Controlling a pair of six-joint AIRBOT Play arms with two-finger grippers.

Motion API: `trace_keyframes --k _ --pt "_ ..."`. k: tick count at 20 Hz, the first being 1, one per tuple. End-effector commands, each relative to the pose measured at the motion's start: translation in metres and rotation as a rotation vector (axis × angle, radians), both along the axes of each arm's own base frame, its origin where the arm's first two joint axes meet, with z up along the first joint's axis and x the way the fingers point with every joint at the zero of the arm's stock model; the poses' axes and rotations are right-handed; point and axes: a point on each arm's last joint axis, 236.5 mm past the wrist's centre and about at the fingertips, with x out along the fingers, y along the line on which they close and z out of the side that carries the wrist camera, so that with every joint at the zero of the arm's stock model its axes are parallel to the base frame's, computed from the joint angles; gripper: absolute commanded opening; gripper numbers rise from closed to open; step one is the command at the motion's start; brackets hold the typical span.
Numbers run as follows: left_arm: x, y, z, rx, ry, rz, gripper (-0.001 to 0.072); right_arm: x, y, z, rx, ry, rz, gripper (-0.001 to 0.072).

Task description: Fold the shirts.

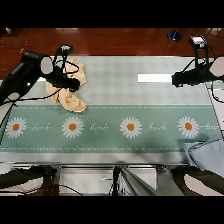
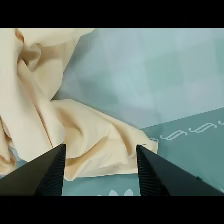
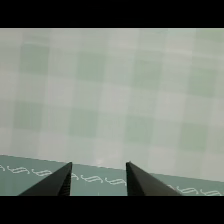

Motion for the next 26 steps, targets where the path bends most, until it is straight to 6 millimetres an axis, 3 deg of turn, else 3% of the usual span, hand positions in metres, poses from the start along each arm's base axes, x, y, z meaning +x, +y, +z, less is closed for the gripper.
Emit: trace_keyframes --k 1,18,25,26 --pt "0.000 0.000 0.000 0.001 0.000 -0.001 0.0534 0.000 0.000 0.000 0.001 0.000 -0.001 0.0424" --pt "0.001 0.000 0.000 -0.001 -0.003 -0.001 0.0534 0.000 0.000 0.000 0.000 0.000 -0.001 0.0424" --pt "0.020 -0.007 0.007 -0.027 -0.089 -0.005 0.0534 0.012 0.001 0.007 0.005 -0.059 0.000 0.0424" --pt "0.031 -0.008 0.010 -0.035 -0.134 -0.012 0.0535 0.012 0.001 0.008 0.003 -0.061 0.000 0.0424"
